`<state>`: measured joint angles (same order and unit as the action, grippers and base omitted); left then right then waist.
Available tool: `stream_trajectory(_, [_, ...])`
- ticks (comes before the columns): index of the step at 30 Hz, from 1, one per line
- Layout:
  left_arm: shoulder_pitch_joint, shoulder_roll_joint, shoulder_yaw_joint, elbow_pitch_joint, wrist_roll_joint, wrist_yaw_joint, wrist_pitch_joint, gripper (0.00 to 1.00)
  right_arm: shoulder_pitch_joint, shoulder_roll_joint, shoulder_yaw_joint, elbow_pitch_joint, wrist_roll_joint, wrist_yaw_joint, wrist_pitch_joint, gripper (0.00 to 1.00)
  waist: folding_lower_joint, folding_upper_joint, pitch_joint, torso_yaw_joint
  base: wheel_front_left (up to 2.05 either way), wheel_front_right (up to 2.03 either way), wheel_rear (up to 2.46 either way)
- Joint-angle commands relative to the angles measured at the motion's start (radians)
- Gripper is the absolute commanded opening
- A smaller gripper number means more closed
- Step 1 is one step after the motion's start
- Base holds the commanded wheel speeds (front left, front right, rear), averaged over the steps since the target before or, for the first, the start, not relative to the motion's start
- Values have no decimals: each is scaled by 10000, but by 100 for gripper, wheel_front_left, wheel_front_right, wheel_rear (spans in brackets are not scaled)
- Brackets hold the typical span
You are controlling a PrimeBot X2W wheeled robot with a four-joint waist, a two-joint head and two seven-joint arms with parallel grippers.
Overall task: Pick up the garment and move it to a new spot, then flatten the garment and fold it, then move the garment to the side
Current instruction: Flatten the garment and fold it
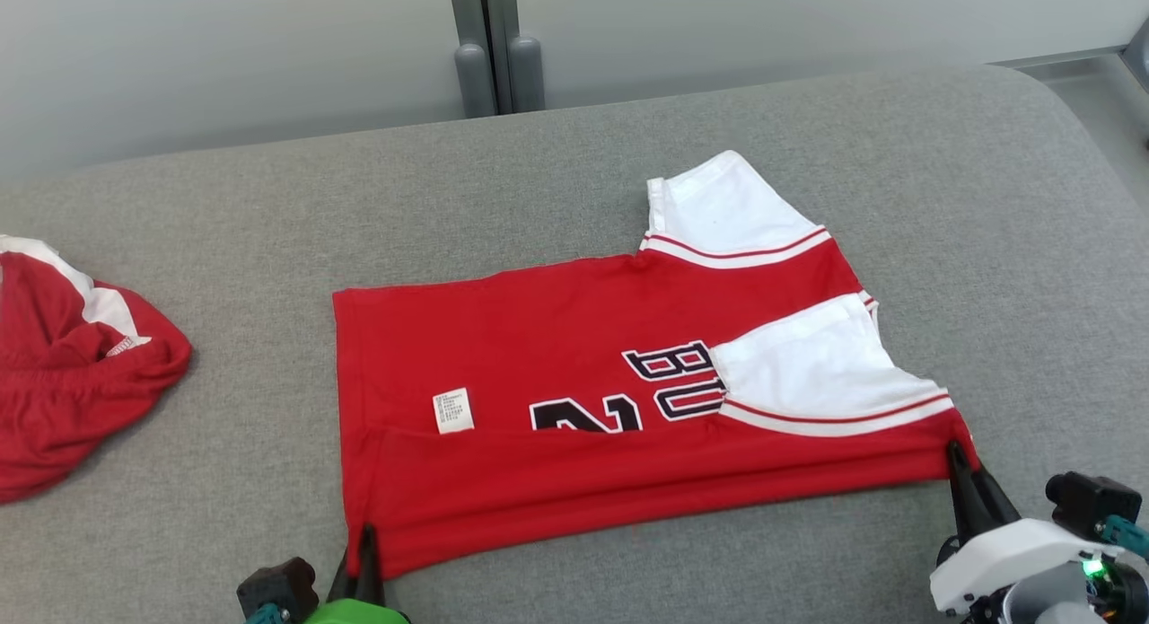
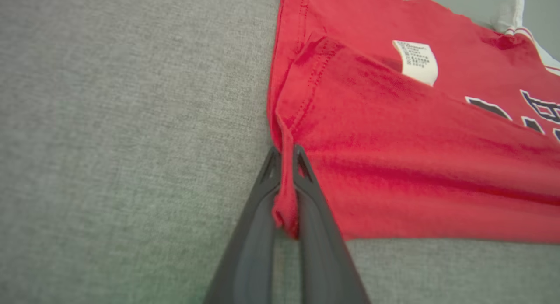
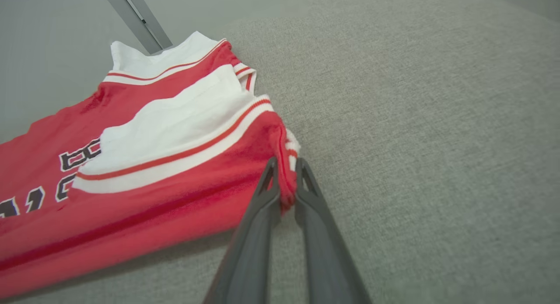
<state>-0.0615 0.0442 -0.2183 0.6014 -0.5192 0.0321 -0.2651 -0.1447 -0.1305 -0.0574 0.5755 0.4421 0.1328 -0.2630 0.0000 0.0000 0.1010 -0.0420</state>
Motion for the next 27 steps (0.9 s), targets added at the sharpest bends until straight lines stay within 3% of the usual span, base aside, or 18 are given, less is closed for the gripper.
stream_trajectory(1, [319,117,-86,-12,-91,92,16,0,264,-78,-64,-70,16,-39,-23,0,0,0,-29,-1,0,0,0])
stream_trajectory(2, [404,112,-186,-59,-103,107,17,0,370,-81,-24,-111,-16,-39,-23,0,0,0,-20,5,0,0,0])
stream_trajectory(3, [443,108,-266,-131,-127,141,19,49,447,-84,-12,-175,-25,-39,-23,36,0,0,0,16,0,0,0])
stream_trajectory(4, [450,106,-303,-202,-109,186,19,92,470,-94,7,-287,-55,-38,-23,54,0,0,19,26,0,0,0])
stream_trajectory(5, [408,102,-332,-301,-86,225,19,100,484,-108,64,-409,-119,-30,-23,100,0,0,61,39,0,0,0])
stream_trajectory(9, [-111,100,-156,-855,165,409,14,100,152,-177,145,-728,-427,-28,-20,100,0,0,314,74,0,0,0])
stream_trajectory(15, [-1648,96,-5,-958,962,234,14,100,-1031,-355,212,-910,-988,-28,-20,100,0,0,1168,185,0,0,0])
stream_trajectory(27, [-5169,273,625,1420,1836,-65,14,100,-3861,-750,1218,-217,-1515,-28,-20,100,0,0,2726,60,0,0,0])
